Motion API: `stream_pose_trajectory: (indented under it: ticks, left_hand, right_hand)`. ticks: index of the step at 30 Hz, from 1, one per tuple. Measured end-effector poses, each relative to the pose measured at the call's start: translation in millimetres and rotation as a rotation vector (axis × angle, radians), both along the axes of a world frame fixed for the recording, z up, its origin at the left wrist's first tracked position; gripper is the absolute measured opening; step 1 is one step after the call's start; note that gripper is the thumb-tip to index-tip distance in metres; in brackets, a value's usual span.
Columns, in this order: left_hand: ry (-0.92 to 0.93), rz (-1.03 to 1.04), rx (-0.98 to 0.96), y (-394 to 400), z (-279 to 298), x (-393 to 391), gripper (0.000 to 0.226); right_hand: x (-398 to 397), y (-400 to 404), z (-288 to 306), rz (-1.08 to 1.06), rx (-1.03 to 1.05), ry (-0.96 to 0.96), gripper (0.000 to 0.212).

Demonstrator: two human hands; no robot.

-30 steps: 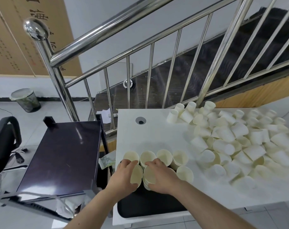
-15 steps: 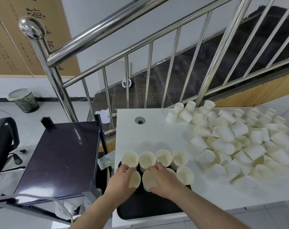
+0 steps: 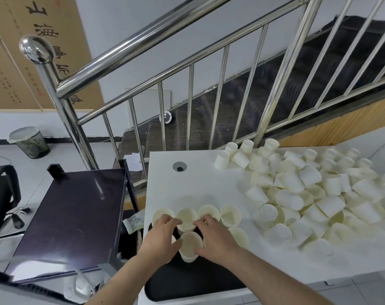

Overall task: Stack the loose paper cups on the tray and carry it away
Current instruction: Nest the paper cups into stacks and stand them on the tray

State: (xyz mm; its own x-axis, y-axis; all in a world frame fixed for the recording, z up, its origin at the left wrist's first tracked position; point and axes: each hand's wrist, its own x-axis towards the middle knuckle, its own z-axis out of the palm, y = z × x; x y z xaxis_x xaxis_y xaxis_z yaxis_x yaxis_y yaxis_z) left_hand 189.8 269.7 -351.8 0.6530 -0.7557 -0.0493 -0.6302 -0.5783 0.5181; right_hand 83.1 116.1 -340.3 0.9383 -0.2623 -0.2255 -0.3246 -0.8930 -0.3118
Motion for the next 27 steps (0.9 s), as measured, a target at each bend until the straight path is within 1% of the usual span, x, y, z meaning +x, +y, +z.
stream_pose_trajectory:
  ticks: [3,7,12,13,17,22,27]
  left_hand:
    - [-0.007,-0.011,-0.043,-23.7,7.4,-8.2,0.048]
    - [-0.011,-0.010,-0.110,-56.3,15.6,-22.0,0.046]
    - [0.006,-0.004,-0.123,-92.7,22.1,-41.0,0.046]
    - [-0.003,0.007,-0.139,-122.0,23.3,-53.3,0.047]
    - [0.021,0.033,-0.150,-138.9,26.3,-59.1,0.047]
    - [0.024,0.075,-0.157,-171.1,26.7,-54.5,0.046]
    - [-0.010,0.111,-0.146,-196.8,22.7,-24.3,0.045]
  right_hand:
    - [-8.9,-25.9,11.6,-0.032,0.008,-0.035,0.070]
    - [-22.1,-63.0,21.6,-0.027,-0.033,-0.036,0.068]
    - [-37.4,-98.5,29.5,-0.038,-0.066,-0.044,0.066]
    - [-49.6,-127.7,31.9,-0.032,-0.062,-0.044,0.065]
    - [-56.7,-145.6,33.0,-0.032,-0.055,-0.053,0.064]
    - [-56.0,-184.9,28.7,-0.029,-0.067,-0.040,0.062]
    - [-25.4,-211.4,22.2,-0.032,-0.075,-0.002,0.059]
